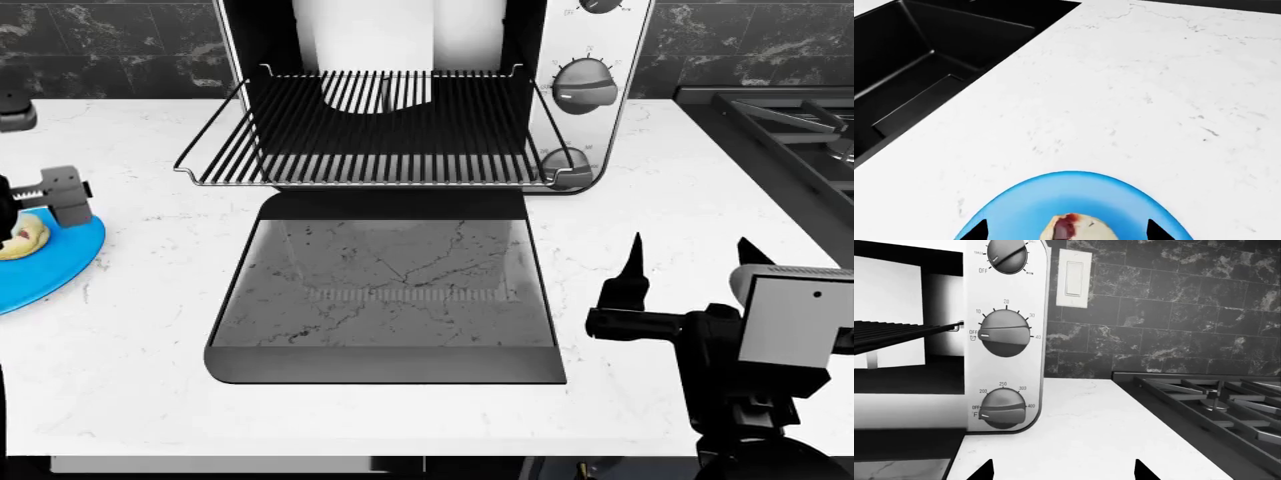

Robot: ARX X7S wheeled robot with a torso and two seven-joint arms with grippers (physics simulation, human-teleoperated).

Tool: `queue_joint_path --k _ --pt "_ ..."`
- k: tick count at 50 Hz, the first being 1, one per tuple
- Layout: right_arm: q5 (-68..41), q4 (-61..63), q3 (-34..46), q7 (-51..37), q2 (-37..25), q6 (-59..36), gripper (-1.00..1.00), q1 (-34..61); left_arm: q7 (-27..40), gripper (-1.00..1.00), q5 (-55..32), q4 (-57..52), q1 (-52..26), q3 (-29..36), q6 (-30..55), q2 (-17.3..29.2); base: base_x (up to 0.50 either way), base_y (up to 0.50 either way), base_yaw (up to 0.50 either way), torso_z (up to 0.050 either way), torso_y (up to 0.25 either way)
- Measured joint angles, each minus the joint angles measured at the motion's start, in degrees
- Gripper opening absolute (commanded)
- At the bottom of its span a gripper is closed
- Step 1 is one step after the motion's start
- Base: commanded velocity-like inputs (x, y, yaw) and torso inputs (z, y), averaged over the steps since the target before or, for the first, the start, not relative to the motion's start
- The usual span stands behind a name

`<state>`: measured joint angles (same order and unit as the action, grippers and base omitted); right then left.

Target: Place the scone on the rack of the toaster oven.

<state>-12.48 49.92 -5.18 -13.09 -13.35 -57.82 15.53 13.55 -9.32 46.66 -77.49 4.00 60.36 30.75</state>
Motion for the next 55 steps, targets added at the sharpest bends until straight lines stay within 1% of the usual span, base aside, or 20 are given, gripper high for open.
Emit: queue_joint_path --k 20,54,55 --pt "-0.55 -0.23 0.04 -0.45 -0.26 0.56 1.0 -0.31 -0.19 1.0 -0.88 -2.47 2.6 -0.98 1.06 0.33 0.0 0.0 0.0 0.0 0.0" --pt "-1.48 -0.72 0.28 -1.15 -0.69 1.57 1.0 -0.95 0.05 1.0 -0.7 3.13 2.14 -1.25 -2.38 -0.33 0.0 0.0 0.0 0.0 0.0" --pt "-1.51 -0.72 0.28 -1.17 -0.71 1.59 1.0 -0.97 0.07 -1.0 -0.72 3.21 2.12 -1.3 -2.39 -0.32 0.0 0.0 0.0 0.0 0.0"
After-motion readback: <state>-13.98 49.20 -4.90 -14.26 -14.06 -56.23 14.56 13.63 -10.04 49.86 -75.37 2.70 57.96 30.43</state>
